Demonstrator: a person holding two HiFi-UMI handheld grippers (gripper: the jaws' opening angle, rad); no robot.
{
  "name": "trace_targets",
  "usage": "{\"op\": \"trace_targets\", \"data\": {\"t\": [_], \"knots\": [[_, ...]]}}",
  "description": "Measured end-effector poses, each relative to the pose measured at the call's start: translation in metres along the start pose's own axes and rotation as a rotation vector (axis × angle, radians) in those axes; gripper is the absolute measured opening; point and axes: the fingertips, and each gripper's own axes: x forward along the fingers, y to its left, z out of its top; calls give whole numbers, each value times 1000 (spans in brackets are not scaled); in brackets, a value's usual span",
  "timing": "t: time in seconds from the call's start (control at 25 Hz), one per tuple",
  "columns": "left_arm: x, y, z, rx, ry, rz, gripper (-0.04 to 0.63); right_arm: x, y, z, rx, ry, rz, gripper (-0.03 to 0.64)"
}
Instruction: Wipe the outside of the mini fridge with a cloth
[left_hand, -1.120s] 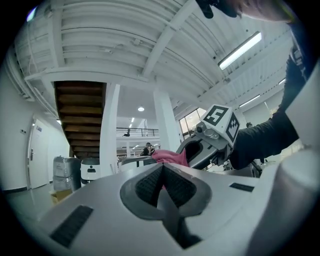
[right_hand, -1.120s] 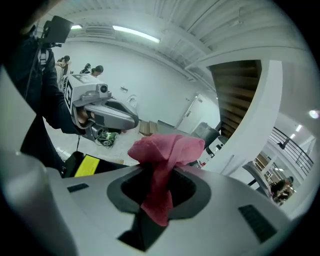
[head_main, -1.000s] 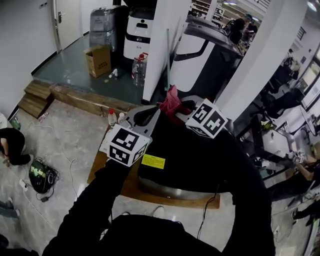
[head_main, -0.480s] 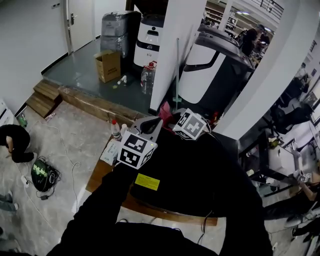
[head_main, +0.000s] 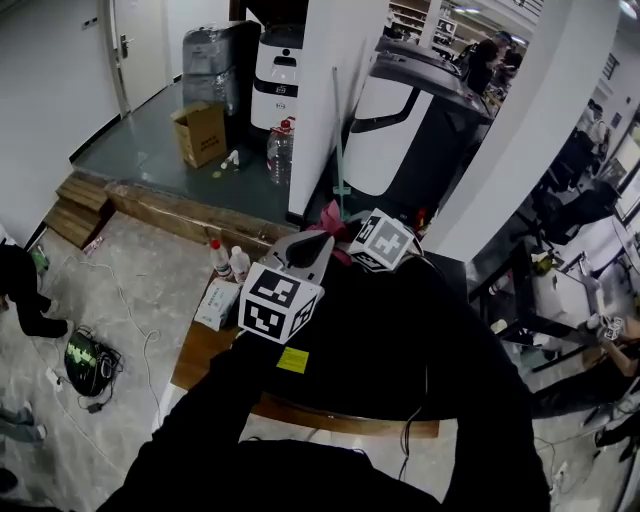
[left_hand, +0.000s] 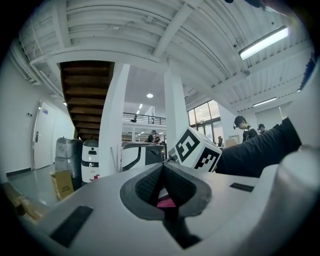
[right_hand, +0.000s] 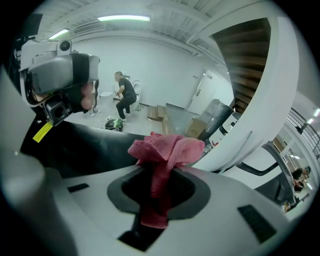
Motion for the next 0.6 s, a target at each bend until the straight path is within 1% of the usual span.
{"op": "trace_targets", "data": {"t": [0.32,0.6], "knots": [[17,-71,2,12,-12,-141,6,-51,-8,-72,85,68,-101,87],[34,-126,-1,19,-1,-244,6,-103,-16,-140,173,132,-185,87]]}}
